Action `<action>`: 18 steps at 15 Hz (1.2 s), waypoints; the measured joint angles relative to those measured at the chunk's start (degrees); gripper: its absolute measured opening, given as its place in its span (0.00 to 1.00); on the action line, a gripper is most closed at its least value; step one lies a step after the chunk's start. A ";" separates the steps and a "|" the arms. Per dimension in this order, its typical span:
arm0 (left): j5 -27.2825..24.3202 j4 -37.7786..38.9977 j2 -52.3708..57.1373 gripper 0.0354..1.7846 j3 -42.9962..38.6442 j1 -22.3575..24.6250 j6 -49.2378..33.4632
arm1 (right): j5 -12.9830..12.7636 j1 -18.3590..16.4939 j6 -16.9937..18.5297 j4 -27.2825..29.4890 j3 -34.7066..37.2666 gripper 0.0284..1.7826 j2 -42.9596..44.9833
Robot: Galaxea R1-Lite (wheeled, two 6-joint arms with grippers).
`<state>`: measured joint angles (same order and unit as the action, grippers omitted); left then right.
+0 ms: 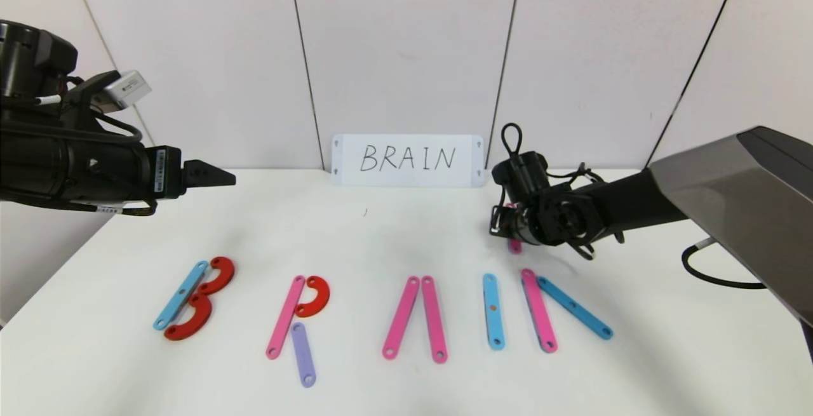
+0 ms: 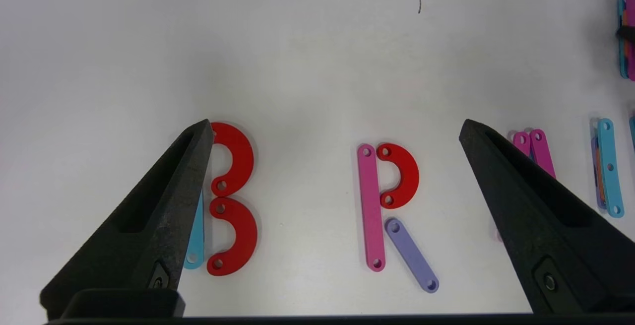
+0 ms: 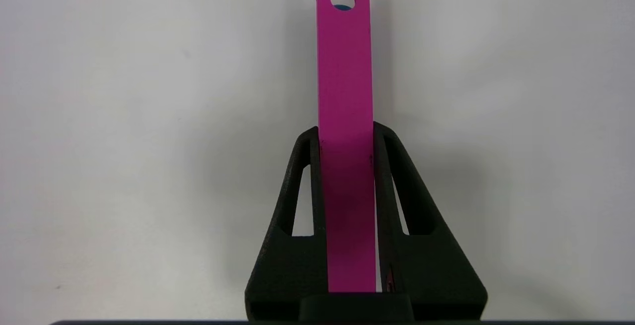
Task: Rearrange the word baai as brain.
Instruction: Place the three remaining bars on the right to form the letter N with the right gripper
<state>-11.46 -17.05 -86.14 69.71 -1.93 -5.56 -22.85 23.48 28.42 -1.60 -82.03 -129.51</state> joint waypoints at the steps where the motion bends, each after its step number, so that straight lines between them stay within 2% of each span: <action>1: -0.04 -0.04 0.00 0.97 0.00 0.00 -0.02 | -0.05 -0.61 -0.30 0.66 0.22 0.15 0.55; 4: -0.06 -0.06 -0.02 0.97 0.00 0.00 0.00 | -0.22 -3.17 -1.85 1.97 1.63 0.15 4.38; 6: -0.06 -0.06 -0.07 0.97 0.00 -0.11 0.00 | 0.05 -5.40 -6.07 1.95 5.27 0.15 9.06; 8: -0.06 -0.15 -0.11 0.97 0.00 -0.09 -0.02 | 1.63 -7.67 -11.67 1.62 11.42 0.15 14.65; 10: -0.09 -0.24 -0.10 0.97 -0.02 -0.09 -0.02 | 6.78 -10.36 -18.01 0.41 19.49 0.15 20.61; 12: -0.09 -0.24 -0.11 0.97 -0.09 -0.09 -0.02 | 13.67 -12.87 -23.74 -2.89 27.79 0.15 25.66; 15: -0.06 -0.17 -0.20 0.97 -0.09 -0.09 -0.02 | 23.25 -15.06 -28.12 -10.17 38.21 0.15 30.50; 16: -0.06 -0.17 -0.20 0.97 -0.09 -0.09 -0.02 | 24.88 -15.30 -28.37 -13.03 40.78 0.15 31.22; 18: -0.06 -0.22 -0.20 0.97 -0.09 -0.11 -0.02 | 25.56 -15.27 -28.17 -18.08 44.91 0.15 31.70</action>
<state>-11.52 -17.27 -86.33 69.62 -2.04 -5.58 2.72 8.20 0.24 -19.68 -37.12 -97.82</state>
